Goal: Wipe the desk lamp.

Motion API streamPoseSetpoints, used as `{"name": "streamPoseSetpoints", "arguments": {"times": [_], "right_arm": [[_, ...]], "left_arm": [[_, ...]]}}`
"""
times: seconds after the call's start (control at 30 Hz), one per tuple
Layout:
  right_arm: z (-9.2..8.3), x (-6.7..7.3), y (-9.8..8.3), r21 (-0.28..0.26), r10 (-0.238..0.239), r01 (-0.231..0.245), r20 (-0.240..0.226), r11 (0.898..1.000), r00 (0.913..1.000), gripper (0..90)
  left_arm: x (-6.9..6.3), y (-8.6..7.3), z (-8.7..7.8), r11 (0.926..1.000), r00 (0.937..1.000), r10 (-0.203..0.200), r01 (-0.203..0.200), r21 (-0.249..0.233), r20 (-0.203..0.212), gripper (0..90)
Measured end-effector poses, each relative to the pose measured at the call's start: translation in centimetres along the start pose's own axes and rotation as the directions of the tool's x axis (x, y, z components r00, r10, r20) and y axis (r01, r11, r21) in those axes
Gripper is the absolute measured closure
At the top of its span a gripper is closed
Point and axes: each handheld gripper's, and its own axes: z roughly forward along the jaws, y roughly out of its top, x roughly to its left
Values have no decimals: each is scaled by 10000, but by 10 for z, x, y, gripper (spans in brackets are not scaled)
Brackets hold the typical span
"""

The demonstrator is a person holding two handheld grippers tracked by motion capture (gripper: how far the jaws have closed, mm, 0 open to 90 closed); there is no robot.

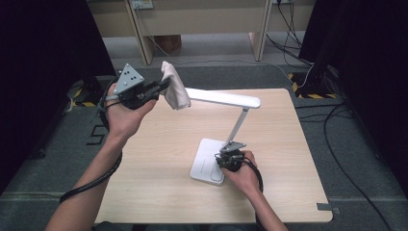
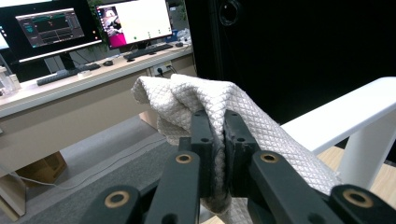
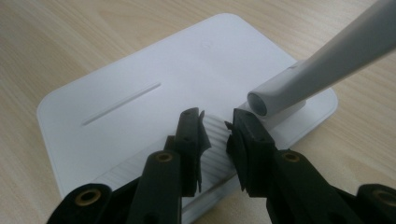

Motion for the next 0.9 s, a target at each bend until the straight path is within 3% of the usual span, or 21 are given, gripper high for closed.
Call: {"name": "streamPoseSetpoints", "arguments": {"times": [0.4, 0.73, 0.9], "right_arm": [[0, 1, 1, 5, -372, 372, -151, 9993, 9992, 789], [0, 2, 0, -28, -502, 502, -215, 9987, 9985, 829], [0, 3, -1, -39, -547, 546, -183, 9985, 9983, 837]], "left_arm": [[-9, -3, 11, 9983, 9996, 250, -258, 516, 163, 844], [-20, 1, 17, 9936, 9968, 755, -774, 826, 250, 844], [-23, 2, 21, 9939, 9970, 696, -722, 836, 332, 845]]}}
